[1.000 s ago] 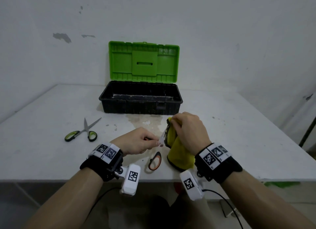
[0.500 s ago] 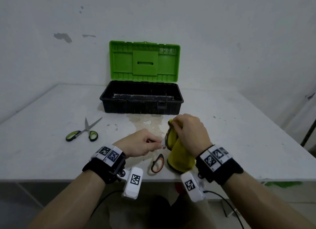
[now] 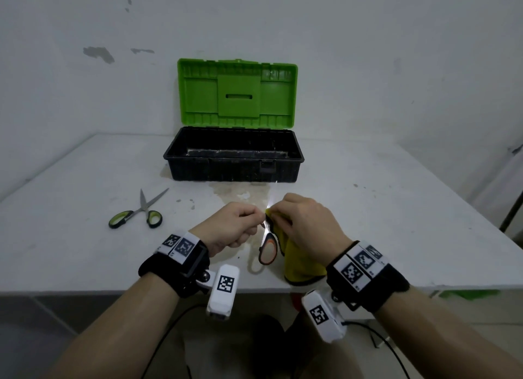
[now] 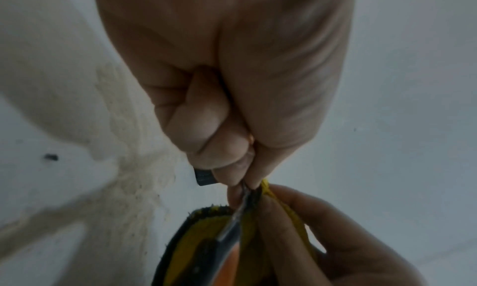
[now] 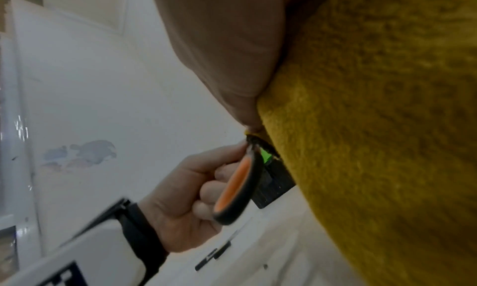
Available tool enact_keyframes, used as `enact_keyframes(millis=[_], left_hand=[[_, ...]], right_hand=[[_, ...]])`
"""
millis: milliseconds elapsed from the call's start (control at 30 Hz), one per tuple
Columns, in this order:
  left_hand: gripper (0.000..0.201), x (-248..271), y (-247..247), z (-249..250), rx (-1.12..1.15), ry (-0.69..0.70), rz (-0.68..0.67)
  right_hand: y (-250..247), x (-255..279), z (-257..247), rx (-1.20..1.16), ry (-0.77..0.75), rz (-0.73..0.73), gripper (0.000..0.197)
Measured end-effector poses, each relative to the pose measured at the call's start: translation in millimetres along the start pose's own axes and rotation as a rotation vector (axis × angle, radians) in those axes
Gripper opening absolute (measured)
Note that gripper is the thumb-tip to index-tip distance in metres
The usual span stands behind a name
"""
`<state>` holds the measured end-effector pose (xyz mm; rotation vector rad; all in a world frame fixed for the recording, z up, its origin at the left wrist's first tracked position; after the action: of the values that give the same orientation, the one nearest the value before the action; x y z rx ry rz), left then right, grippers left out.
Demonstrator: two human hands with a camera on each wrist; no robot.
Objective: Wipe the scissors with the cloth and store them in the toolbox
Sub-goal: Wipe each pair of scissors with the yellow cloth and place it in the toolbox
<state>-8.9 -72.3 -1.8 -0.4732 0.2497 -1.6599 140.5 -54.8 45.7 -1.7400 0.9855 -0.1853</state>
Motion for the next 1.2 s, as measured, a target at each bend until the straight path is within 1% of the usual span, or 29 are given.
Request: enact_keyframes(millis=[133,233,333,367,467,500,533,633,667,733,800,833,900,1033,1067,1200], left_hand=[[0.023,1,-1,-1,0.001,-0.005,0.021],[0.022,1,-6,-2,-0.014,-0.02,0.067],[0.021,0,-3,-2,-0.054,-0.014,0.062],[0.022,0,-1,-2,-0.053,-0.01,0.056],[0.024,-1,2,0,-0.036,0.011,0.033],[0.025,-1,1,2,-0.031,0.019,0.034],[0.025,-1,0,3,-0.029,0.025,0.046],[0.023,0,-5,1,-0.045,0.019,0.087],[0.023,0,-5,-1,-0.055,0.019,0.088],[0.024,1,-2,0,-0.067,0.03,0.075],[0.024,1,1,3,-0.067,0.047,0.06],[0.024,1,2,5,-0.064,0.057,0.058],[0.025,1,1,7,-0.052,0.07,0.068],[0.024,3,0,4,-0.028,0.063,0.064],[0.024,3,2,4,-0.023,0.06,0.059],[0.024,3,5,8,-0.004,0.058,0.044]], right_hand=[[8,3,-4,-0.007,-0.037,-0.049,0.024],[13,9,-7,0.02,-0.085,-0.129,0.023],[10,12,-12,0.032,-0.139,-0.206,0.021],[6,10,-11,0.03,-0.13,-0.198,0.021],[-6,1,-3,0.033,-0.043,-0.071,0.02],[-6,1,-2,0.031,-0.034,-0.054,0.02],[-3,3,-3,0.025,-0.045,-0.066,0.021],[7,14,-10,-0.015,-0.105,-0.186,0.023],[6,15,-10,-0.027,-0.111,-0.198,0.023],[-1,11,-5,-0.057,-0.094,-0.121,0.02],[-5,6,1,-0.074,-0.042,-0.019,0.019],[-5,5,3,-0.079,-0.024,0.006,0.019],[1,6,5,-0.093,-0.031,-0.001,0.019],[8,14,7,-0.101,-0.063,-0.114,0.02],[5,14,7,-0.101,-0.065,-0.106,0.02],[-11,4,9,-0.137,-0.044,0.028,0.018]])
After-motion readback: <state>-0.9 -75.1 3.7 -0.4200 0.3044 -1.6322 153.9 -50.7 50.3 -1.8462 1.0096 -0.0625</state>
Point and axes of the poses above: each hand's wrist, its own x-axis away from the middle knuckle, its own y-axis out of the palm, z = x × y, the point moved 5 cm from there along -x, towards the middle knuckle, and after that the axes turned 14 degrees about -x, right-handed, at the moved point
